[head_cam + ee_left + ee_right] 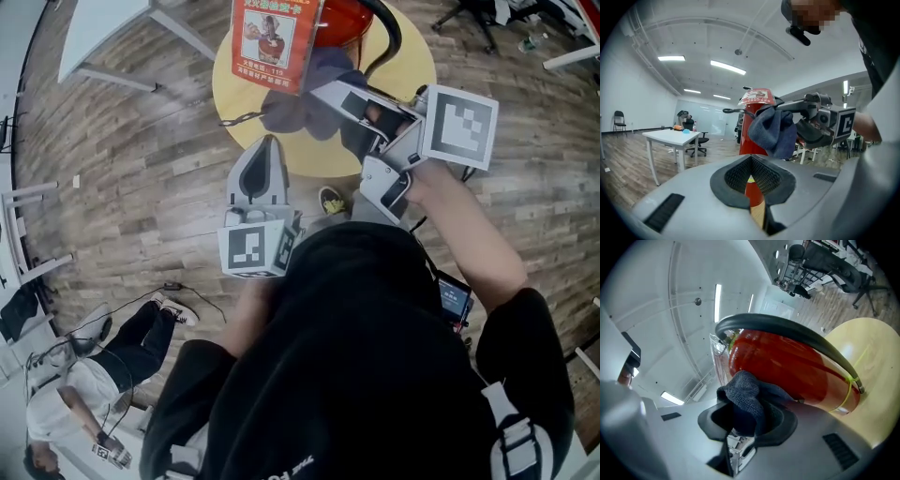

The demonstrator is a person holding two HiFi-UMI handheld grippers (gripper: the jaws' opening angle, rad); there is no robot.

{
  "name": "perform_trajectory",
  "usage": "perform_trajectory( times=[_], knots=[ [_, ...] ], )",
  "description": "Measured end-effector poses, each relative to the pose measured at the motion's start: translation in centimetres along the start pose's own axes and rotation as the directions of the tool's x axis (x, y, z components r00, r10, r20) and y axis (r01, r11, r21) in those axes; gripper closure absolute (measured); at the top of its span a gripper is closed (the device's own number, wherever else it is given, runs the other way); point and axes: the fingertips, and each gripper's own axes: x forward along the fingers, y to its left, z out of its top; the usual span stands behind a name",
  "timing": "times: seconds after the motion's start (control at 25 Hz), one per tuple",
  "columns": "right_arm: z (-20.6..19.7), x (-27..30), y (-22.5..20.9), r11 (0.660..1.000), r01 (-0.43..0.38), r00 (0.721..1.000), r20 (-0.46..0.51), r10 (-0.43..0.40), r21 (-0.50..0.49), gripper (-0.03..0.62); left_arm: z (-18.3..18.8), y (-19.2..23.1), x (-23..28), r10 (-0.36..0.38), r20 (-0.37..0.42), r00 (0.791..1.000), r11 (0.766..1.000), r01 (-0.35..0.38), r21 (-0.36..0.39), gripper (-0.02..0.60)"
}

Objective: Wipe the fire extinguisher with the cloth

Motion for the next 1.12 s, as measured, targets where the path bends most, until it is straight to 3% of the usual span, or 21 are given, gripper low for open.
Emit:
perform_trajectory(
  times=[0.2, 0.4, 0.72, 1.12],
  knots=[
    [-2.2, 0.3, -3.6, 0.998, 0.062, 0.998, -0.031, -0.062, 0.018, 0.488, -0.3, 0.2, -0.2, 0.003, -0.009, 1.000, 1.000, -0.003, -0.013, 0.566],
    [-4.3, -0.1, -7.6, 0.978, 0.201, 0.978, -0.070, -0.197, 0.048, 0.488, -0.7, 0.4, -0.2, 0.007, -0.019, 1.000, 1.000, -0.007, -0.020, 0.566],
    [-6.4, 0.4, -11.2, 0.963, 0.265, 0.959, -0.114, -0.259, 0.040, 0.488, -1.0, 0.9, 0.3, 0.010, -0.029, 1.000, 1.000, -0.010, -0.023, 0.566],
    [-9.1, -0.4, -17.3, 0.926, 0.377, 0.917, -0.154, -0.369, 0.026, 0.488, -1.5, 1.2, 0.4, 0.012, -0.045, 0.999, 1.000, -0.013, -0.024, 0.566]
  ],
)
